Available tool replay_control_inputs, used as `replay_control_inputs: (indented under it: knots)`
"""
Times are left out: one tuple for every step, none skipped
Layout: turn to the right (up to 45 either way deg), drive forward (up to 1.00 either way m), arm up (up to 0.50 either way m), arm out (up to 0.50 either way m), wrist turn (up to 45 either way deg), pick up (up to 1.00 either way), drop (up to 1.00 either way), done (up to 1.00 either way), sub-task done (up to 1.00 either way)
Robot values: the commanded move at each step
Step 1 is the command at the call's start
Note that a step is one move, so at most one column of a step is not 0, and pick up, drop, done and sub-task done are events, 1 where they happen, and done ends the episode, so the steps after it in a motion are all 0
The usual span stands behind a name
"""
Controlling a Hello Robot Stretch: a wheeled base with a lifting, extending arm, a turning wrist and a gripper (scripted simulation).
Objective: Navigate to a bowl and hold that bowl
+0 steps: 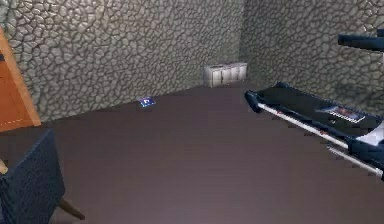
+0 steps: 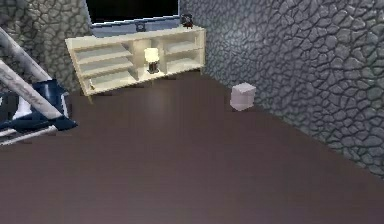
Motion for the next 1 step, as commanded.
replay_control_inputs:
  knots:
    - [0.0, 1.00, 0.00, 0.00, 0.0, 0.00, 0.00, 0.00, 0.00]
